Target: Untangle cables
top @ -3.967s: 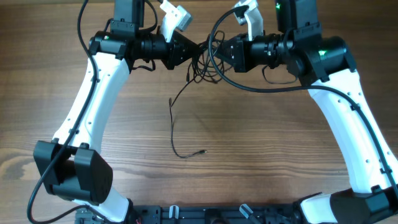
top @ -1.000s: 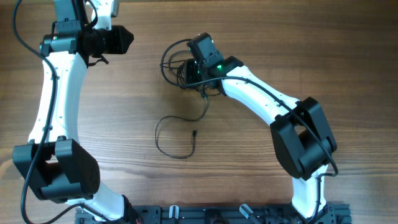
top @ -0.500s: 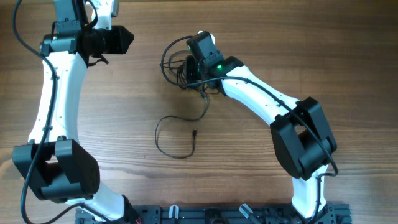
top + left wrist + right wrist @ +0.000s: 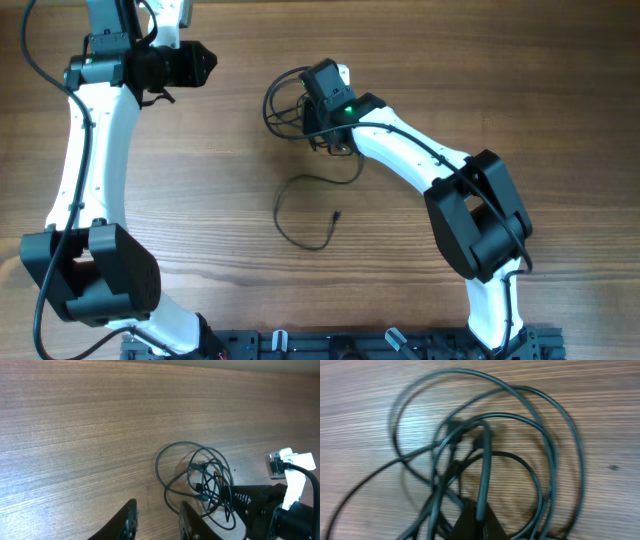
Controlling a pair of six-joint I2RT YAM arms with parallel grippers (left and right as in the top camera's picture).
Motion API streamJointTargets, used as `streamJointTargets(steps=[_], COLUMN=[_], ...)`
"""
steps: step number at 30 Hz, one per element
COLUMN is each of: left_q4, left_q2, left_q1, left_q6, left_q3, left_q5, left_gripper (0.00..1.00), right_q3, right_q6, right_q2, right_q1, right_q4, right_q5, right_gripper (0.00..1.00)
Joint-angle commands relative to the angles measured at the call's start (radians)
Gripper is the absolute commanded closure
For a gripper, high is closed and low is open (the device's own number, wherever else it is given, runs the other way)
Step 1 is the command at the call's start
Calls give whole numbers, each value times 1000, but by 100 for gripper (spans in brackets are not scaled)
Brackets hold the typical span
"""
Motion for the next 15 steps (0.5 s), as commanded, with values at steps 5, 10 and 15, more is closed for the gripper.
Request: streamJointTargets(steps=[5,10,15], left_q4=[-34,-43,-50], left_q2=[8,8,8], left_q1=[-46,-108,-185], left_q6=[93,93,134], left_q3=[-3,-3,-3], left_q5=[111,181,227], left_gripper=[62,55,52], right_q3=[18,28,28], right_q6=[-42,-83,-103], right_q2=[-233,-405,-518], right_q1=[-83,-130,-140], right_q4=[-56,-86,-133], right_q5=[188,142,77], right_gripper=[95,96,95])
